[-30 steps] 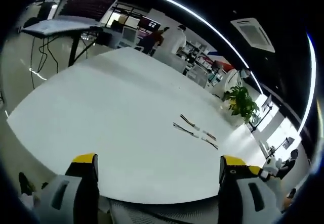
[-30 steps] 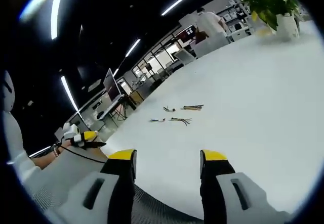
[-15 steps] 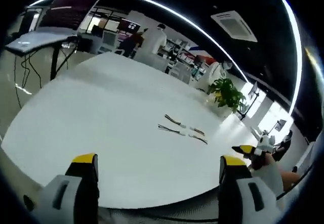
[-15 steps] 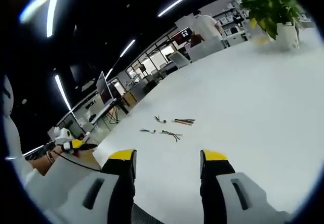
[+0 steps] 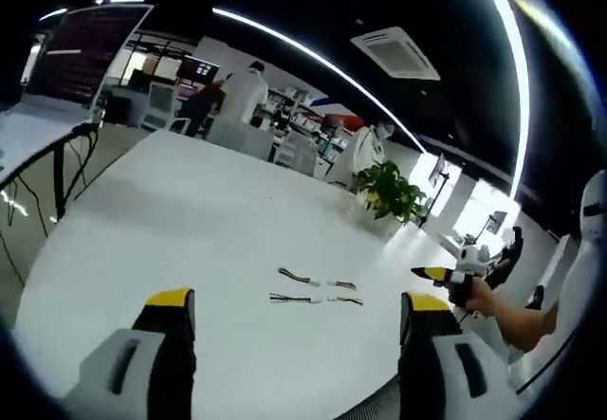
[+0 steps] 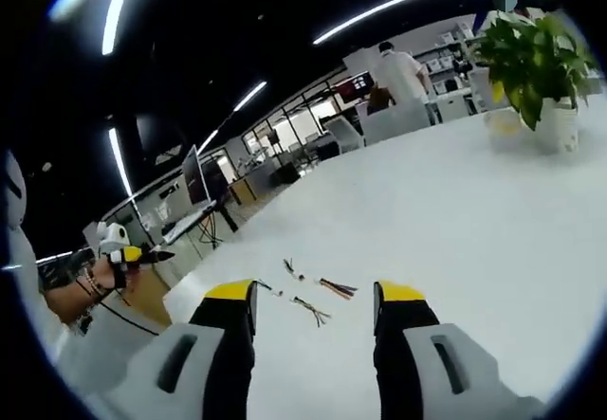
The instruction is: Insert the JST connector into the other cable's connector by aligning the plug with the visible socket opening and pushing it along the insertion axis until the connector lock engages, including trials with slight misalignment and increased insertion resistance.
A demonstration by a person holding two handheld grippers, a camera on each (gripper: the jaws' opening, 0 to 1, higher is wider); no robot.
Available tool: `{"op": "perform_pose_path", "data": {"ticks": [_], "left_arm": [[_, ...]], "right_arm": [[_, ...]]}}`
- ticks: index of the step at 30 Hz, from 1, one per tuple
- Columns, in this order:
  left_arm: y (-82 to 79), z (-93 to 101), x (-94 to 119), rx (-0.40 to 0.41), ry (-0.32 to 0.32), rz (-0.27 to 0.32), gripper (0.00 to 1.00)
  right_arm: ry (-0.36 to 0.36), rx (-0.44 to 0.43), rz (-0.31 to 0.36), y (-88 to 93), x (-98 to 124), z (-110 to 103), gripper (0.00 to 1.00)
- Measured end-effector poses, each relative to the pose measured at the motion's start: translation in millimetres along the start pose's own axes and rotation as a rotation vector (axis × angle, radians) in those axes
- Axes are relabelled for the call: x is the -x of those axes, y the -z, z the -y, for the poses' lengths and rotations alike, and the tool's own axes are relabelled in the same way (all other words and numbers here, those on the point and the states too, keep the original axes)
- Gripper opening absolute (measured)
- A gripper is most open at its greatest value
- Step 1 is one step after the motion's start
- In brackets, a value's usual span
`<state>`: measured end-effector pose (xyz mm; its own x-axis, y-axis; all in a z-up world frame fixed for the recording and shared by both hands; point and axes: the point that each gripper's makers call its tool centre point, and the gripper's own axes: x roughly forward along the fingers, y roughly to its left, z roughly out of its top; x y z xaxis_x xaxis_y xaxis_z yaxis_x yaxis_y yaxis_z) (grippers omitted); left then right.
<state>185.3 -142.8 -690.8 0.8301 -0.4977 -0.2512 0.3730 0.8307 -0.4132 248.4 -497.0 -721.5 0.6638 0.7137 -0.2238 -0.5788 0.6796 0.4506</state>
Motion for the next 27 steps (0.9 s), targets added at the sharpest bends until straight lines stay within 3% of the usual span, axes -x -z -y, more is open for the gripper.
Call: {"op": "perform_pose_path", "data": {"ticks": [2,5,8,10,13,16,19,27], "left_arm": [[-15.7,5.0,-6.0,-0.022,0.027,0.039,0.97],[-25.0,9.1,-15.4,-0.099,0.061,0.018,0.98],[-24.7,9.9,-28.1,-0.131,0.078,-0.039,0.96],[-29.7,11.0,-37.8,-0.173,0.088,-0.04,0.94],[-40.4,21.0,-54.0,-0.231,0.163,-0.009,0.84],[-38.9,24.6,-67.6,-0.224,0.205,-0.034,0.78],[-31.7,23.3,-84.3,-0.254,0.222,-0.09,0.8],[-27.8,25.0,-119.7,-0.296,0.338,-0.127,0.75]], "right_arm": [[-0.022,0.002,0.023,-11.2,-5.4,-4.5,0.45],[-0.03,0.018,0.053,-25.0,-14.7,-7.5,0.45],[-0.04,0.038,0.051,-31.0,-22.5,-9.8,0.45],[-0.047,0.054,0.047,-33.4,-26.4,-10.5,0.44],[-0.056,0.061,0.034,-35.9,-31.6,-9.8,0.4],[-0.076,0.064,0.018,-36.2,-36.1,-11.6,0.35],[-0.083,0.075,0.005,-36.5,-43.6,-10.6,0.34],[-0.074,0.12,-0.033,-34.7,-60.7,2.6,0.35]]}}
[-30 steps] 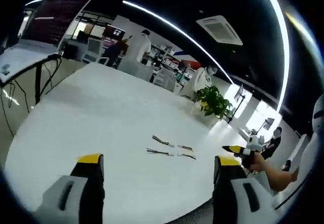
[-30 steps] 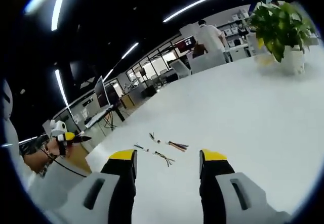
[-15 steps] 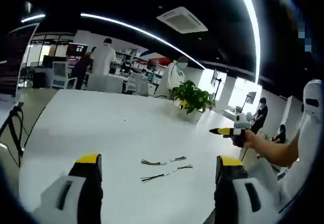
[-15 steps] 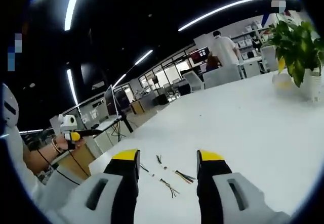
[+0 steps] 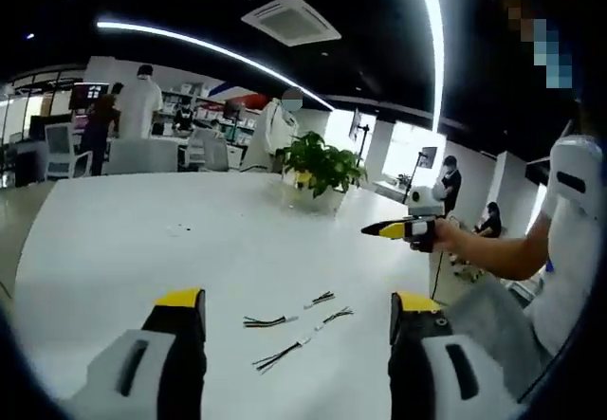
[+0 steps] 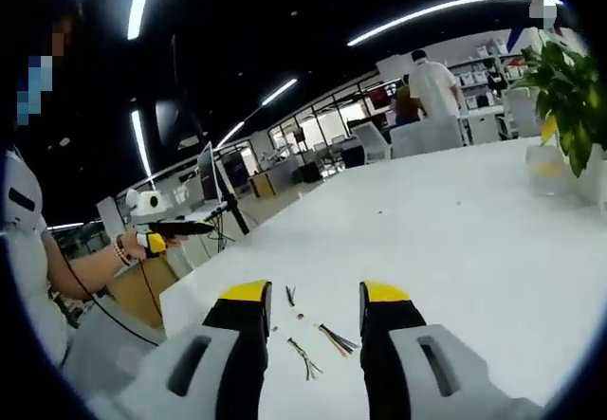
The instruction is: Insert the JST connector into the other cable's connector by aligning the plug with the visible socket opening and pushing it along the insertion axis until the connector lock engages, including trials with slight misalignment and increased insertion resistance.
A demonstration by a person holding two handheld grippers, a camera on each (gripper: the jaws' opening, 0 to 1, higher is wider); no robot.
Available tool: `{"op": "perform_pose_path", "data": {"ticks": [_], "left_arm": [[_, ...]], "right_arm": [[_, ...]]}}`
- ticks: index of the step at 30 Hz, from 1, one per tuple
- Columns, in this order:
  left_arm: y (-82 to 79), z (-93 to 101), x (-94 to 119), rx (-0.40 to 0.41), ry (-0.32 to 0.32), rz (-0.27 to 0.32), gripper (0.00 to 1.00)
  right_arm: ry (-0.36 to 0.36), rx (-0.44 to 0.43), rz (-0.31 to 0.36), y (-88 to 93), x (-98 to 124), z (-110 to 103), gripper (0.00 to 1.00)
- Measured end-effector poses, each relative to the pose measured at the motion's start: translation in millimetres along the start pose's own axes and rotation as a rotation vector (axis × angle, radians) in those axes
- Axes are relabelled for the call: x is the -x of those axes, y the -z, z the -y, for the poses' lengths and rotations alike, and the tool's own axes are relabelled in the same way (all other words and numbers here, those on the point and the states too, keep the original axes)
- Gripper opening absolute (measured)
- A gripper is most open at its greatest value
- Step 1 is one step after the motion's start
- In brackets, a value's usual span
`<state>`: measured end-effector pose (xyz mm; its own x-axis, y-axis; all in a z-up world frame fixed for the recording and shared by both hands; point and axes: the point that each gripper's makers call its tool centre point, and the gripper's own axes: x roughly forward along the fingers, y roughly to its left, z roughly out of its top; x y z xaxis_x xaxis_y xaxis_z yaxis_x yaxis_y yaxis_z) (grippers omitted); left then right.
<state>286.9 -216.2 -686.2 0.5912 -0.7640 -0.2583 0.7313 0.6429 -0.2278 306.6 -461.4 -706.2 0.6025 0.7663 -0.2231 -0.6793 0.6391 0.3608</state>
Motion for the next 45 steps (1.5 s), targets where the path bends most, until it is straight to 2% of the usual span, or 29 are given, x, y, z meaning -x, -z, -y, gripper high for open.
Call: {"op": "perform_pose_path", "data": {"ticks": [3,5,9,11,12,19,20,21,22,23,24,25,27,29,39,41,45], "left_arm": [[1.4,-8.7,-11.0,-0.03,0.035,-0.015,0.65],[0.6,-12.3,-17.5,-0.047,0.052,0.0,0.59],[7.9,-18.5,-35.1,-0.067,0.077,-0.019,0.6],[18.6,-22.0,-44.6,-0.083,0.089,-0.061,0.59],[27.7,-23.3,-48.7,-0.108,0.101,-0.104,0.57],[37.5,-17.2,-73.3,-0.149,0.158,-0.095,0.51],[36.1,-13.8,-79.7,-0.224,0.177,-0.065,0.46],[34.0,-11.4,-83.1,-0.295,0.182,-0.036,0.36],[35.1,-7.2,-87.3,-0.312,0.19,-0.025,0.3],[38.0,-4.6,-92.2,-0.259,0.201,-0.034,0.27],[37.8,-0.3,-96.2,-0.207,0.214,-0.024,0.31],[37.8,1.7,-99.7,-0.192,0.221,-0.013,0.35],[41.6,1.5,-106.6,-0.217,0.214,-0.015,0.4],[47.3,-1.8,-111.2,-0.241,0.198,-0.036,0.39],[53.5,-10.6,-121.7,-0.212,0.193,-0.019,0.32],[59.9,-9.9,-125.3,-0.204,0.186,-0.018,0.27],[77.5,0.1,-136.2,-0.217,0.215,-0.056,0.27]], "right_arm": [[-0.008,0.02,-0.022,2.8,-7.5,5.4,0.34],[-0.018,0.048,-0.056,7.5,-13.6,7.3,0.33],[-0.037,0.119,-0.128,19.7,-22.2,8.1,0.29],[-0.06,0.132,-0.153,25.4,-29.9,7.5,0.28],[-0.085,0.138,-0.157,26.8,-33.1,5.8,0.27],[-0.139,0.206,-0.189,33.7,-52.9,4.0,0.24],[-0.147,0.22,-0.196,36.2,-57.4,3.8,0.23],[-0.149,0.224,-0.2,37.9,-60.8,4.2,0.23],[-0.152,0.216,-0.207,40.6,-65.9,5.2,0.24],[-0.159,0.2,-0.22,43.7,-70.8,5.4,0.25],[-0.163,0.195,-0.222,44.7,-74.1,5.4,0.25],[-0.168,0.201,-0.218,45.2,-78.3,4.7,0.25],[-0.189,0.216,-0.228,48.1,-83.3,2.7,0.25],[-0.2,0.223,-0.243,51.9,-85.7,2.8,0.25],[-0.248,0.308,-0.333,79.1,-92.1,4.6,0.23],[-0.272,0.337,-0.327,82.3,-95.6,1.5,0.25],[-0.262,0.361,-0.337,89.7,-101.4,3.8,0.2]]}}
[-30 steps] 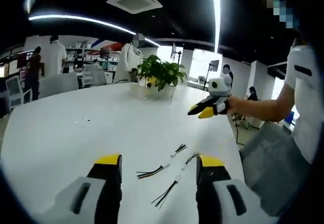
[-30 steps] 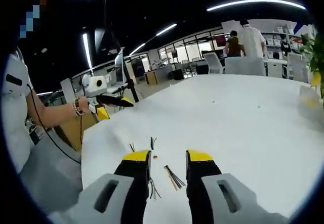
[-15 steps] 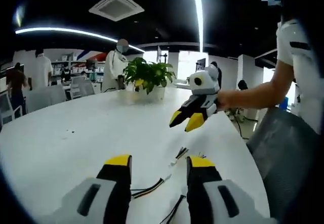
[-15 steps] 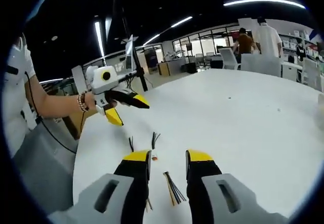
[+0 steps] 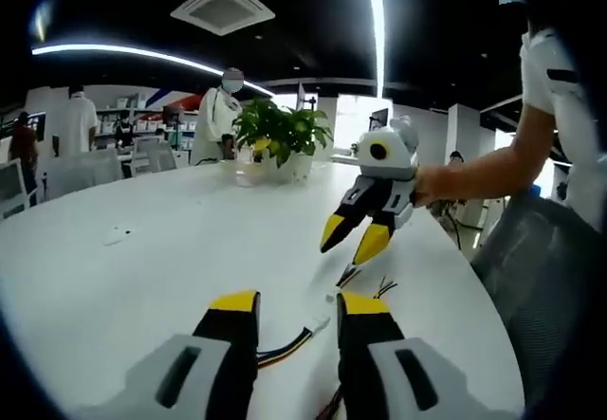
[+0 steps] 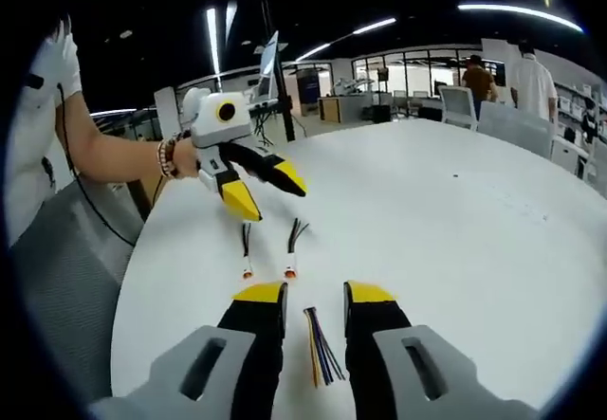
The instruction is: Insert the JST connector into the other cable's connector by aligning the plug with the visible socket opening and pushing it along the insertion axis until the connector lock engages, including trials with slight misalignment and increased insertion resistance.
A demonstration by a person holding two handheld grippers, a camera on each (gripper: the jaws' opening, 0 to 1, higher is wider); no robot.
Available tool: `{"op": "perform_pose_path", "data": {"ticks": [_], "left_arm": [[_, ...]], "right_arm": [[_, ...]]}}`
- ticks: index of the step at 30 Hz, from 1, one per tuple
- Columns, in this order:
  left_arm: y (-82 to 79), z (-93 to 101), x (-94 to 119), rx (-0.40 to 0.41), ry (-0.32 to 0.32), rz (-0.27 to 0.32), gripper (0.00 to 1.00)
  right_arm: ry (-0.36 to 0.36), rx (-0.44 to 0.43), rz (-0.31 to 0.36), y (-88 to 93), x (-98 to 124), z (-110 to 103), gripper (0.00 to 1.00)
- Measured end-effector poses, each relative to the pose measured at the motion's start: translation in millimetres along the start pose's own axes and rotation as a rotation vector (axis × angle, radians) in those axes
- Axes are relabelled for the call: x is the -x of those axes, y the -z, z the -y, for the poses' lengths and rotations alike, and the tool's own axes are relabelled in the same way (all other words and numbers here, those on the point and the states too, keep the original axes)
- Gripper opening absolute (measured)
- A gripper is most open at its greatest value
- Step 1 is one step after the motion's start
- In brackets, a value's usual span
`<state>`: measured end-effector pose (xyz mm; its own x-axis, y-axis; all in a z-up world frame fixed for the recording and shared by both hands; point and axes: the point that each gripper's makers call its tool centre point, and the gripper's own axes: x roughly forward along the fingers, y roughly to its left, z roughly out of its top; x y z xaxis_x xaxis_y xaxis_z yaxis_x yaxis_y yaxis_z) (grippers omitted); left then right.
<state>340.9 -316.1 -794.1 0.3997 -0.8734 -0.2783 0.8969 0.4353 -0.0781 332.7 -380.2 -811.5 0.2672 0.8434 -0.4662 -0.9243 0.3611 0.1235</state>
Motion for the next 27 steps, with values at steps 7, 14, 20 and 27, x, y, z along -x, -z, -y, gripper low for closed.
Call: {"op": "perform_pose_path", "data": {"ticks": [7,14,20,27], "left_arm": [[16.8,5.5,-14.9,-0.033,-0.002,-0.056,0.22],[29.5,6.7,-21.6,-0.033,0.009,-0.08,0.19],[37.7,5.5,-23.5,-0.029,0.007,-0.113,0.11],[41.4,3.2,-23.1,-0.027,-0.003,-0.128,0.09]], "right_arm": [[-0.006,0.011,-0.021,12.7,-9.5,-4.9,0.18],[0.001,0.008,-0.03,17.6,-13.0,-4.0,0.15],[0.012,-0.002,-0.024,19.8,-13.7,0.1,0.12],[0.009,0.005,-0.038,25.1,-16.3,-0.5,0.1]]}}
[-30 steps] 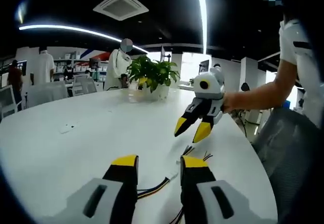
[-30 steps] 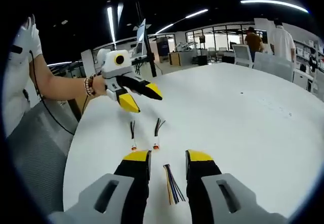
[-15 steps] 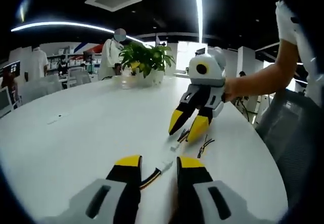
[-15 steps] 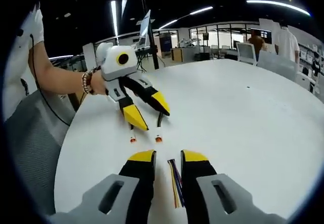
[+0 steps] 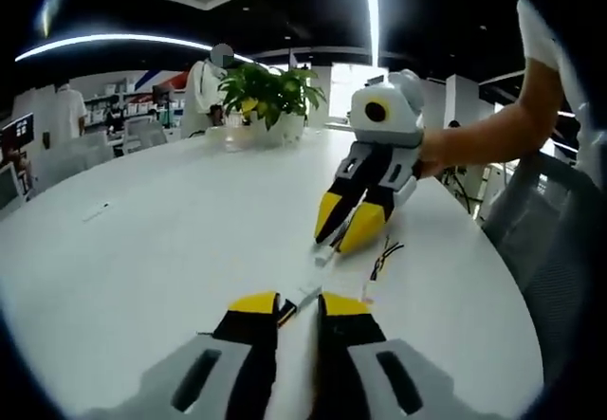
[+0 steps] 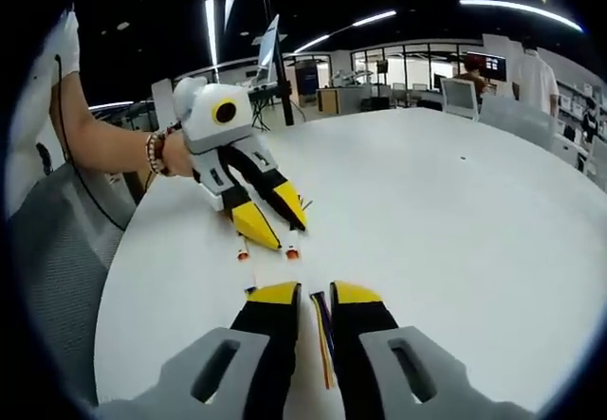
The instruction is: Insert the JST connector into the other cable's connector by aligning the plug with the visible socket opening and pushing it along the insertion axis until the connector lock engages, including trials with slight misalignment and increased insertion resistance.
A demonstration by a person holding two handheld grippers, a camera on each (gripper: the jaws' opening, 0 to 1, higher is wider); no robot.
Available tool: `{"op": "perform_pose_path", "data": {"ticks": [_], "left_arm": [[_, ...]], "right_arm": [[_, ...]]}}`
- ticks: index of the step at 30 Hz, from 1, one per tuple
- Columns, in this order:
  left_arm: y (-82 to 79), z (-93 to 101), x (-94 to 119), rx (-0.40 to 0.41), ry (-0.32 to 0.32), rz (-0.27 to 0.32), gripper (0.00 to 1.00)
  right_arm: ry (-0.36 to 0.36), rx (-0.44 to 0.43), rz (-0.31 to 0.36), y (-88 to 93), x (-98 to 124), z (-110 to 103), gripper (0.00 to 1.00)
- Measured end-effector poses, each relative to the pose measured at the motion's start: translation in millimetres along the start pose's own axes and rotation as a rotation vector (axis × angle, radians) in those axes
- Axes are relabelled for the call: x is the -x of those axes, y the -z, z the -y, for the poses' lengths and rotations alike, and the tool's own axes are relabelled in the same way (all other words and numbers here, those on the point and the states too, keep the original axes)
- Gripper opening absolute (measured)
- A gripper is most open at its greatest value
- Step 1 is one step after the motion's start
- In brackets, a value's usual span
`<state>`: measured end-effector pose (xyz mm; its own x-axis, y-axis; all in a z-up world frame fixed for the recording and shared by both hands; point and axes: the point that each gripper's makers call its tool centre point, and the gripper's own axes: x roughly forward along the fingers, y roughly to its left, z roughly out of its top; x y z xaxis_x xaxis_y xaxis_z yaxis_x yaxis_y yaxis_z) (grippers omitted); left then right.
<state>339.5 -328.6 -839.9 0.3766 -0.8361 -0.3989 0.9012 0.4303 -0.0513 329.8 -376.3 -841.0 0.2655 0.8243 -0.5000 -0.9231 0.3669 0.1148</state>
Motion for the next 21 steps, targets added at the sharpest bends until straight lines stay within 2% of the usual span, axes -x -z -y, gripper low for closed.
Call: {"op": "perform_pose_path", "data": {"ticks": [7,14,16,21], "left_arm": [[-0.3,3.8,-1.2,0.019,0.01,0.004,0.06],[0.9,6.3,-2.1,0.032,0.018,-0.004,0.03],[4.1,7.6,-2.4,0.026,0.022,-0.022,0.02],[3.6,10.6,-4.5,0.016,0.033,-0.014,0.01]], "right_arm": [[0.004,-0.01,-0.022,8.0,-0.3,0.8,0.07],[0.008,-0.029,-0.003,4.8,1.6,2.4,0.05],[0.002,-0.03,0.009,1.7,2.9,1.2,0.05],[-0.003,-0.025,0.023,-2.3,4.1,0.3,0.05]]}}
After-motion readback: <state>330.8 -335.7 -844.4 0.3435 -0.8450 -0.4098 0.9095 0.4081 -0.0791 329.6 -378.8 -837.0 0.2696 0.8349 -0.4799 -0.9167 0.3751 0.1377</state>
